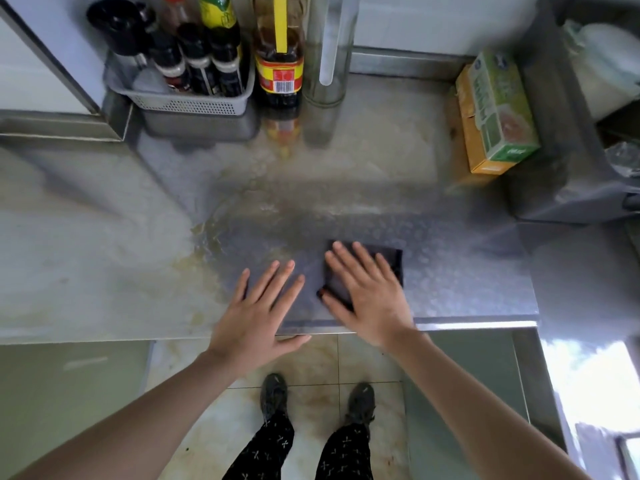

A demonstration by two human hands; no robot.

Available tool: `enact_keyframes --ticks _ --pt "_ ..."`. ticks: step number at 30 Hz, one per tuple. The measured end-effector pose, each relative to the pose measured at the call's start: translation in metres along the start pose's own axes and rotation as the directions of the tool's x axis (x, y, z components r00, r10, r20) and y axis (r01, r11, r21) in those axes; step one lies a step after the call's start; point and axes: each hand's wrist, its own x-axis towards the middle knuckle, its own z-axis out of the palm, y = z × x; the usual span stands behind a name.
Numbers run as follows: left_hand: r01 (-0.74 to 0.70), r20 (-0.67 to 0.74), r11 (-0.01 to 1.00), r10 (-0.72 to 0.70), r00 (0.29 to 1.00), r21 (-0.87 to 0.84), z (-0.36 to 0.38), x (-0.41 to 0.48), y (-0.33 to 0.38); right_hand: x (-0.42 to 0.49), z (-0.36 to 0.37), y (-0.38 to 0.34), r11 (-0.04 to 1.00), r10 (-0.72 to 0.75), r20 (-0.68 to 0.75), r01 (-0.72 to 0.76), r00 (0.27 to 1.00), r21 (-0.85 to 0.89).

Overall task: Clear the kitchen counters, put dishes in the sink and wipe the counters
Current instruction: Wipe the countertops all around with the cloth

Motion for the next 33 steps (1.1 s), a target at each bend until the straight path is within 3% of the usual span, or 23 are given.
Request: enact_keyframes --ticks 2,4,6,8,10,12,14,17,19,21,23,25,27,29,33 --pt "-0.002 -0.005 1.000 0.002 1.000 0.003 0.001 0.000 0.000 0.016 -0.007 0.026 0.969 0.243 -0.011 -0.243 0.970 0.038" --pt "-0.003 0.003 1.000 0.003 1.000 0.008 0.002 0.000 0.000 0.032 -0.012 0.034 0.848 0.523 -0.013 -0.518 0.852 0.115" --pt "-0.001 0.005 1.000 0.001 1.000 0.003 0.002 0.001 0.000 0.041 -0.008 0.014 0.767 0.631 -0.013 -0.621 0.776 0.160" --pt "-0.001 0.012 1.000 0.001 1.000 -0.005 0.001 0.001 0.000 0.038 -0.003 -0.019 0.844 0.522 -0.034 -0.511 0.852 0.161" --pt "0.002 0.031 1.000 -0.001 1.000 -0.012 0.000 0.000 0.000 0.025 0.003 -0.039 0.952 0.291 -0.036 -0.286 0.956 0.105" --pt "0.005 0.044 1.000 -0.003 0.999 -0.029 -0.001 0.000 0.000 0.018 0.003 -0.032 0.992 0.121 -0.045 -0.119 0.992 0.051" --pt "0.018 0.020 0.996 -0.016 1.000 -0.087 -0.002 0.000 -0.002 0.019 -0.001 -0.006 0.998 0.064 -0.041 -0.064 0.997 0.018" --pt "0.073 -0.055 0.980 -0.085 0.995 -0.187 -0.007 0.008 0.000 0.031 -0.010 0.044 0.973 0.228 -0.058 -0.226 0.972 0.043" --pt "0.161 -0.100 0.965 -0.184 0.978 -0.208 -0.013 0.031 0.007 0.049 -0.015 0.066 0.905 0.422 -0.074 -0.414 0.904 0.102" --pt "0.260 -0.126 0.943 -0.289 0.949 -0.207 -0.018 0.067 0.016 0.066 -0.017 0.070 0.850 0.518 -0.060 -0.506 0.853 0.149" --pt "0.322 -0.127 0.927 -0.349 0.929 -0.190 -0.020 0.107 0.022 0.069 -0.015 0.069 0.895 0.436 -0.070 -0.425 0.897 0.134" --pt "0.373 -0.089 0.913 -0.391 0.916 -0.165 -0.018 0.139 0.024 0.063 -0.015 0.083 0.975 0.216 -0.084 -0.212 0.973 0.062" --pt "0.411 -0.050 0.900 -0.421 0.906 -0.144 -0.014 0.154 0.023 0.069 -0.018 0.112 0.994 0.114 -0.088 -0.113 0.990 0.013" --pt "0.420 -0.044 0.899 -0.428 0.903 -0.124 -0.011 0.157 0.023 0.090 -0.022 0.138 0.977 0.214 -0.105 -0.212 0.971 0.034" --pt "0.422 -0.065 0.901 -0.429 0.901 -0.102 -0.008 0.158 0.022 0.127 -0.025 0.133 0.868 0.494 -0.179 -0.471 0.851 0.157"
